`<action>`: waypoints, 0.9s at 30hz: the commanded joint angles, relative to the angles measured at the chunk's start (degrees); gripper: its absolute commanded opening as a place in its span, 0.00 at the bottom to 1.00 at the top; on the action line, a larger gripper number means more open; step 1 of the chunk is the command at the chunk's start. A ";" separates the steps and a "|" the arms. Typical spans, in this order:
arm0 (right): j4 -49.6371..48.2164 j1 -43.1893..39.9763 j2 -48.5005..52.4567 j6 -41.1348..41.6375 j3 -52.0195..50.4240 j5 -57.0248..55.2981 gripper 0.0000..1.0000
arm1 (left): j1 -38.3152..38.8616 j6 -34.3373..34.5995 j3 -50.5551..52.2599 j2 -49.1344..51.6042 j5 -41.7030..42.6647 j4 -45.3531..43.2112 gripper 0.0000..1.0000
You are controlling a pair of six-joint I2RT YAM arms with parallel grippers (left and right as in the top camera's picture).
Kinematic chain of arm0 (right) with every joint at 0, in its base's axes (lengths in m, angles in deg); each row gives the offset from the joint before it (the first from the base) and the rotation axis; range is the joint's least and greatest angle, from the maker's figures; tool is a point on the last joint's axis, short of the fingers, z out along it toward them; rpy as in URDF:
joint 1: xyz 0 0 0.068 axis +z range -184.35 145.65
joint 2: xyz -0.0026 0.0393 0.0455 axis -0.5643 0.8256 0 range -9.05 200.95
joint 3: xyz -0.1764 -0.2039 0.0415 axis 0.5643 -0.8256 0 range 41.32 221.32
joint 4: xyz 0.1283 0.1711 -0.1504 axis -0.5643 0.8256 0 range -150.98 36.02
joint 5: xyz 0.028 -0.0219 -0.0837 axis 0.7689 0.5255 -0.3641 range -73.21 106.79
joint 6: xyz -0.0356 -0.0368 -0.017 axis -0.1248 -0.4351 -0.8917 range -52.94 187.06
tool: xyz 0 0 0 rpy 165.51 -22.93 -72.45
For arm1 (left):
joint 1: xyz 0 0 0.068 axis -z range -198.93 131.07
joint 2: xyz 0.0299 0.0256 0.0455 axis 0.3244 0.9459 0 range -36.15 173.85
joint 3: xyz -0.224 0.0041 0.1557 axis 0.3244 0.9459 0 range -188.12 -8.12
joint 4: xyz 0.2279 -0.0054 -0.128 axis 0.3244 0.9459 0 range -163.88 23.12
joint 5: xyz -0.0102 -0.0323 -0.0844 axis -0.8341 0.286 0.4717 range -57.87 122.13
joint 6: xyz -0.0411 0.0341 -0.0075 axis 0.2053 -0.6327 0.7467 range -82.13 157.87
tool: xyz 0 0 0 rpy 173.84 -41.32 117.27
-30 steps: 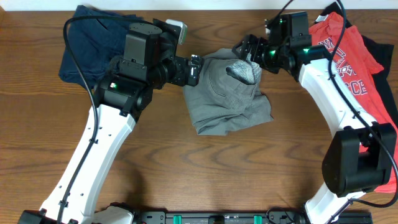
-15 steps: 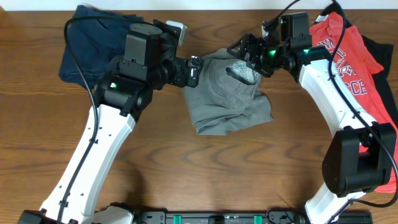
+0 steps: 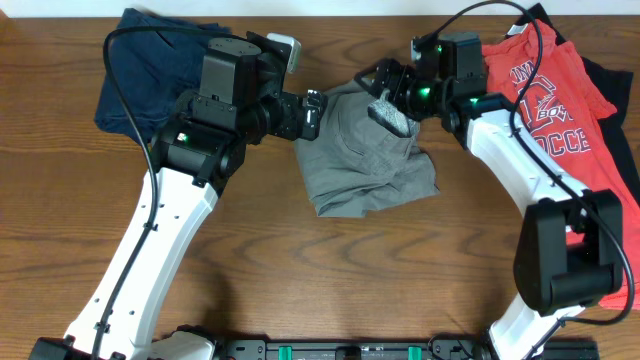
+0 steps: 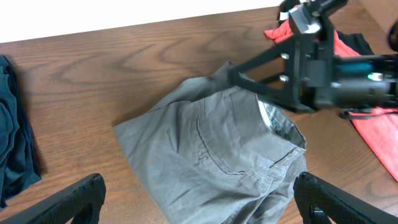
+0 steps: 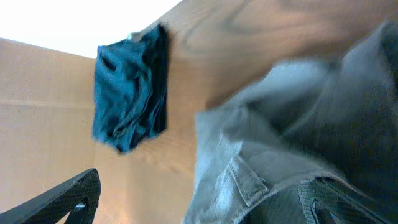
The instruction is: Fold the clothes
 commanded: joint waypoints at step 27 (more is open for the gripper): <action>5.55 -4.96 -3.41 -32.06 1.90 -5.79 0.99 | -0.24 -1.01 -0.66 -0.04 -0.74 0.81 0.98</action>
